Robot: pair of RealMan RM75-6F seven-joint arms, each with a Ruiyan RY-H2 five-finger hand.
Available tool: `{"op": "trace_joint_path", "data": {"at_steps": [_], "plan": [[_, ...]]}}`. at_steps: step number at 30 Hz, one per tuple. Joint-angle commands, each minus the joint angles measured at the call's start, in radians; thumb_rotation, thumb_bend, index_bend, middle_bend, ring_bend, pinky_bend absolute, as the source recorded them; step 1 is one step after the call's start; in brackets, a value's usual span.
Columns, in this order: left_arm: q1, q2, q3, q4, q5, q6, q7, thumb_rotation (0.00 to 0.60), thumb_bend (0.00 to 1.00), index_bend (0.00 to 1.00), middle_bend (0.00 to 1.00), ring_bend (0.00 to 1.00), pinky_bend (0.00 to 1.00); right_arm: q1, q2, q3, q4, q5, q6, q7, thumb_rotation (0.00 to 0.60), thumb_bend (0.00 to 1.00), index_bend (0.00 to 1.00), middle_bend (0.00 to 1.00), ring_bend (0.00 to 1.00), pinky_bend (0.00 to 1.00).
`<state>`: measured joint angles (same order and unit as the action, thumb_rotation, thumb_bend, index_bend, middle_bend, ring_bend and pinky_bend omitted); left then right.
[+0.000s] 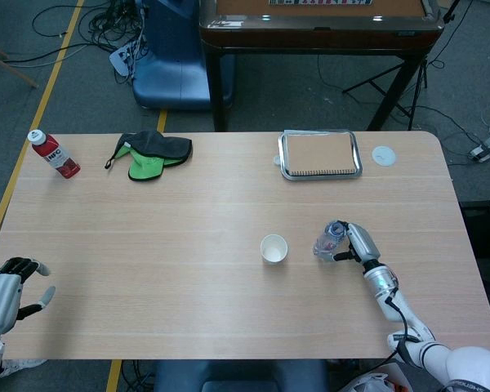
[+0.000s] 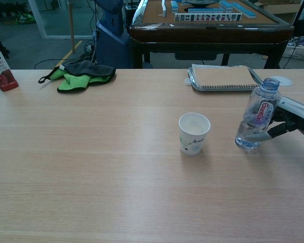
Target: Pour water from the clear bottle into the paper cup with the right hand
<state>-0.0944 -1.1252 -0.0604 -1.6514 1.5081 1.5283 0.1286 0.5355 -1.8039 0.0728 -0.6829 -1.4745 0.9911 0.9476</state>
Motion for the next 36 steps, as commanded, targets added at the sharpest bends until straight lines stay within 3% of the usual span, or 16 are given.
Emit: {"op": "trace_joint_path", "data": {"at_steps": [1,12,23,36], "plan": [[0.000,0.000,0.000,0.000,0.000,0.000,0.000,0.600,0.24,0.50,0.45,0.33,0.60,0.000,-0.005,0.005,0.003,0.004,0.003,-0.010,0.600,0.00,0.47,0.40,0.34,0.49],[0.001,0.001,-0.001,-0.002,0.000,0.003,-0.001,0.600,0.24,0.50,0.45,0.33,0.60,0.005,0.009,0.024,-0.033,0.011,0.026,-0.052,0.600,0.00,0.55,0.49,0.43,0.54],[0.002,0.003,-0.001,-0.005,0.001,0.005,0.002,0.600,0.24,0.50,0.45,0.33,0.60,0.013,0.086,0.043,-0.153,0.028,0.019,-0.130,0.600,0.00,0.58,0.53,0.47,0.55],[0.002,0.006,-0.003,-0.011,0.004,0.008,0.001,0.600,0.24,0.50,0.45,0.33,0.60,0.050,0.274,0.092,-0.443,0.148,-0.118,-0.439,0.600,0.00,0.59,0.54,0.49,0.56]]}}
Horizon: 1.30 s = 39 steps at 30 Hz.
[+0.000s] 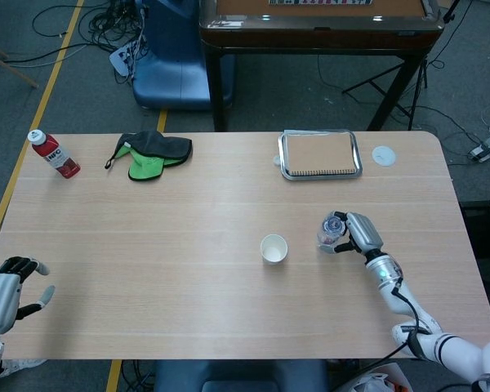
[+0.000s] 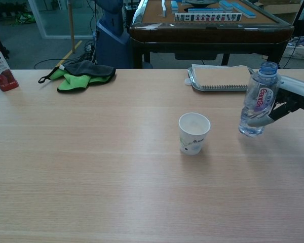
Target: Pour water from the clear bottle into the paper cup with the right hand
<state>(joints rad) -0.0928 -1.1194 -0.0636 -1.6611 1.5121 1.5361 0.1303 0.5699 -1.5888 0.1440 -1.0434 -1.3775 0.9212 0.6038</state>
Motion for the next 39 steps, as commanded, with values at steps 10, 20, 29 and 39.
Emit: {"op": "trace_joint_path", "data": {"at_steps": [10,20,29,39], "plan": [[0.001,0.007,-0.003,-0.006,0.000,0.004,-0.008,0.600,0.24,0.50,0.45,0.33,0.60,0.053,0.137,0.048,-0.221,0.173,-0.120,-0.352,0.600,0.00,0.59,0.54,0.49,0.56],[0.003,0.012,-0.006,-0.011,0.001,0.011,-0.010,0.600,0.24,0.50,0.45,0.33,0.60,0.111,0.180,0.047,-0.323,0.282,-0.158,-0.612,0.600,0.00,0.60,0.55,0.49,0.56],[0.005,0.017,-0.006,-0.016,0.007,0.019,-0.009,0.600,0.24,0.50,0.45,0.33,0.60,0.171,0.200,0.030,-0.408,0.423,-0.152,-0.852,0.600,0.00,0.61,0.55,0.50,0.56],[0.006,0.021,-0.006,-0.021,0.007,0.019,-0.009,0.600,0.24,0.50,0.45,0.33,0.60,0.239,0.213,-0.002,-0.462,0.568,-0.116,-1.058,0.600,0.00,0.61,0.56,0.50,0.56]]}}
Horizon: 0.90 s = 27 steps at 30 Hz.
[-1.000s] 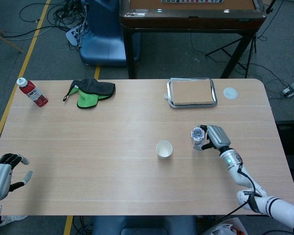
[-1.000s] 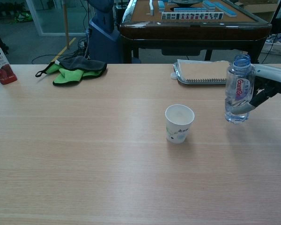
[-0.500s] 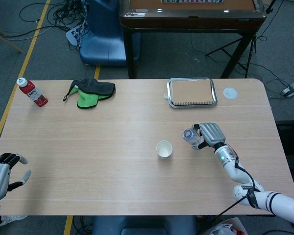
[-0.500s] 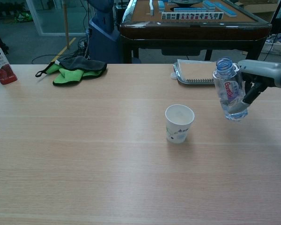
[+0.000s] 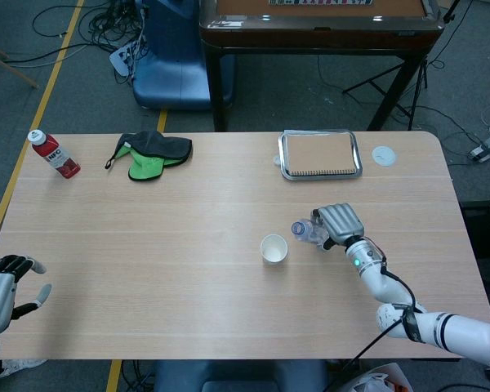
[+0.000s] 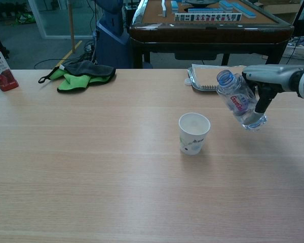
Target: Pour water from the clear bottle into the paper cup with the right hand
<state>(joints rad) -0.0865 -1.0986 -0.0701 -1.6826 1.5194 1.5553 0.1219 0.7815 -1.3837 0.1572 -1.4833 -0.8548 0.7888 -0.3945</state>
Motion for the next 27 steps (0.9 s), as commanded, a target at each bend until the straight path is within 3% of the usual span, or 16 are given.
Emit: {"op": "trace_joint_path", "data": {"at_steps": [1,13,27], "plan": [[0.000,0.000,0.000,0.000,0.000,0.000,0.000,0.600,0.24,0.50,0.45,0.33,0.60,0.037,0.012,-0.020,-0.030,0.062,0.022,-0.085,0.600,0.00,0.61,0.56,0.50,0.56],[0.000,0.000,-0.001,-0.002,0.001,0.001,0.003,0.600,0.24,0.50,0.45,0.33,0.60,0.129,0.044,-0.077,-0.098,0.241,0.083,-0.318,0.600,0.01,0.62,0.56,0.51,0.56],[0.001,0.002,-0.001,-0.002,-0.001,0.001,0.000,0.600,0.24,0.50,0.45,0.33,0.60,0.216,0.033,-0.123,-0.113,0.387,0.116,-0.461,0.600,0.01,0.62,0.56,0.51,0.56]]}}
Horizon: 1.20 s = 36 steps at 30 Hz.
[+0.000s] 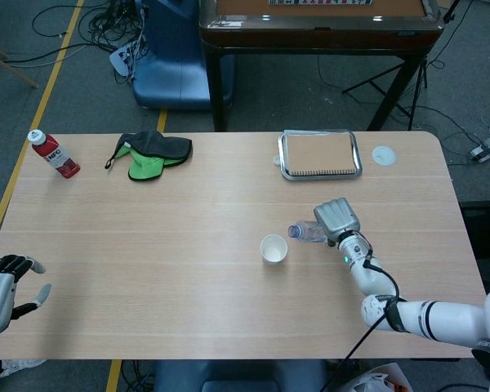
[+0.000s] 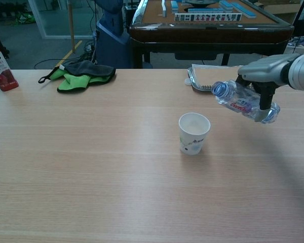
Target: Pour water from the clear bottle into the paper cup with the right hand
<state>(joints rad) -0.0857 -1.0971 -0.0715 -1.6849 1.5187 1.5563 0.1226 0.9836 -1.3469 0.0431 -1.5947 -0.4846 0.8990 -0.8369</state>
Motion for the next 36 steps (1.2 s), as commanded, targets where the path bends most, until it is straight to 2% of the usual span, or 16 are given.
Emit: {"op": "trace_joint_path", "data": {"at_steps": [1,16,36], "plan": [[0.000,0.000,0.000,0.000,0.000,0.000,-0.001,0.600,0.24,0.50,0.45,0.33,0.60,0.018,-0.005,-0.011,-0.002,0.024,0.008,-0.025,0.600,0.01,0.62,0.56,0.51,0.56],[0.002,0.004,-0.002,-0.004,0.000,0.004,-0.005,0.600,0.24,0.50,0.45,0.33,0.60,0.114,-0.035,-0.052,-0.029,0.132,0.054,-0.169,0.600,0.01,0.62,0.56,0.51,0.56],[0.003,0.008,-0.003,-0.009,0.000,0.007,-0.005,0.600,0.24,0.50,0.45,0.33,0.60,0.192,-0.043,-0.085,-0.073,0.249,0.142,-0.318,0.600,0.02,0.62,0.57,0.52,0.57]]}}
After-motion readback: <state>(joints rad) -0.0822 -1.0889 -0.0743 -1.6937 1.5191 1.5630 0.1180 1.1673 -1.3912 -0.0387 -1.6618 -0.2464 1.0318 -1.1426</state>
